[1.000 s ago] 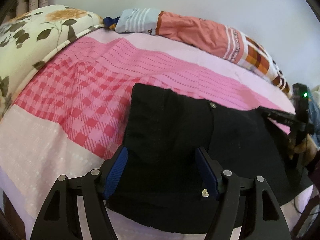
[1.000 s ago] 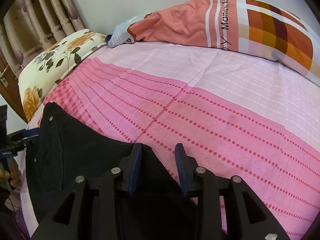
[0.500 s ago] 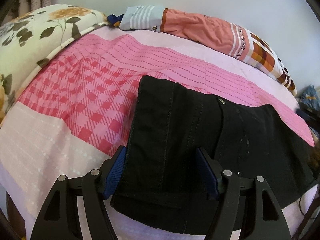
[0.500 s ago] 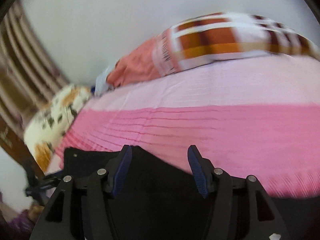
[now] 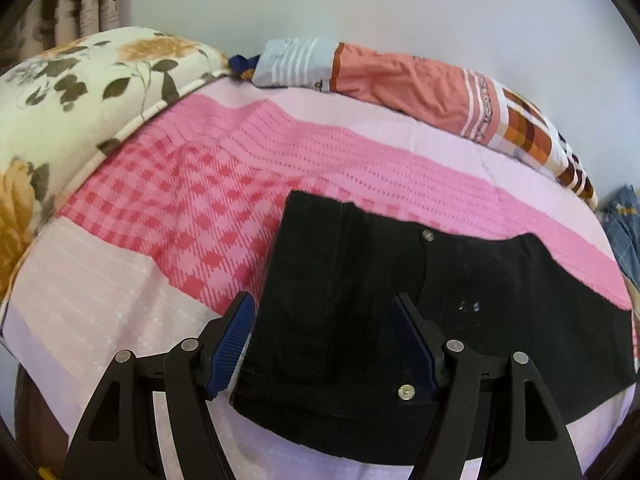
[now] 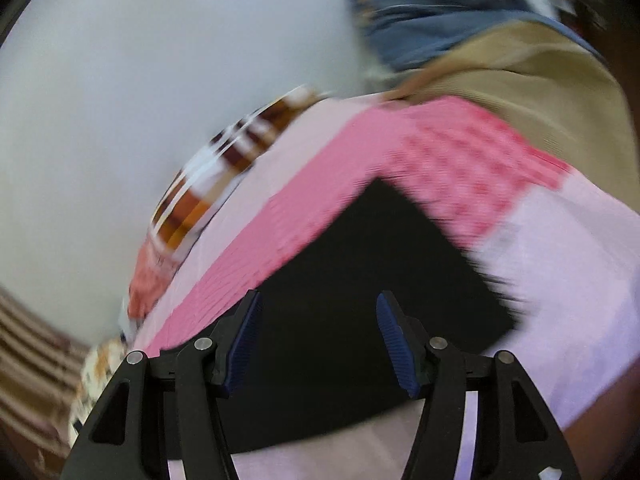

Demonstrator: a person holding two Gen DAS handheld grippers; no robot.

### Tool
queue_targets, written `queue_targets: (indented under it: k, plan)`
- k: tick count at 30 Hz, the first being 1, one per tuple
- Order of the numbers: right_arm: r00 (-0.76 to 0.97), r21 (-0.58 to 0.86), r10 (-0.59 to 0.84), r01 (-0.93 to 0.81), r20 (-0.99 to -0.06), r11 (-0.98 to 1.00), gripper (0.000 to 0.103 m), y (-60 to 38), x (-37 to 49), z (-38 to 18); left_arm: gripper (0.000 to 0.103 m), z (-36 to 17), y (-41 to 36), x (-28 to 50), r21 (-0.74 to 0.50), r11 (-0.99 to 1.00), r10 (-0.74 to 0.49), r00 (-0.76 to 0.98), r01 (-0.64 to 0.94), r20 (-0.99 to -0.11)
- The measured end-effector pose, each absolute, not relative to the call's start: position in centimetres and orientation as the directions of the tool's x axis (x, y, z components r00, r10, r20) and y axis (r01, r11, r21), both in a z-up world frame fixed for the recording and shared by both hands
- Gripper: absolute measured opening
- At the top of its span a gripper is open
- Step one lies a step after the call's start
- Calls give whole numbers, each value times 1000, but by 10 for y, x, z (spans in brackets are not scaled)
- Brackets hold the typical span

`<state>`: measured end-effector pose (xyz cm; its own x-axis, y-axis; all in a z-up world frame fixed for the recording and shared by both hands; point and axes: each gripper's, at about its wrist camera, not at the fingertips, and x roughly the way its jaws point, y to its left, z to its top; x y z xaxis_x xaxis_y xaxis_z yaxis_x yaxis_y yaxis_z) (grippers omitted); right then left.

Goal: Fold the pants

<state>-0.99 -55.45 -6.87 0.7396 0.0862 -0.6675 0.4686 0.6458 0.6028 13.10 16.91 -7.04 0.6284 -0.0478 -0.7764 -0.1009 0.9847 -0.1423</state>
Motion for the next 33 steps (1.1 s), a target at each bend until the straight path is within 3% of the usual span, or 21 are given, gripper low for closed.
queue_targets:
  k: [15, 26, 33]
  plan:
    - [815, 785, 26, 547, -579, 291, 57, -626, -105, -133, 75, -39, 151, 90, -242, 965, -120, 655, -98, -746]
    - [827, 806, 101, 500, -553, 317, 57, -615, -90, -139, 75, -53, 146, 91, -273, 958, -162, 620, -87, -767]
    - [822, 822, 179, 473, -541, 317, 28, -603, -74, -150, 75, -57, 144, 91, -292, 953, -184, 606, -83, -773]
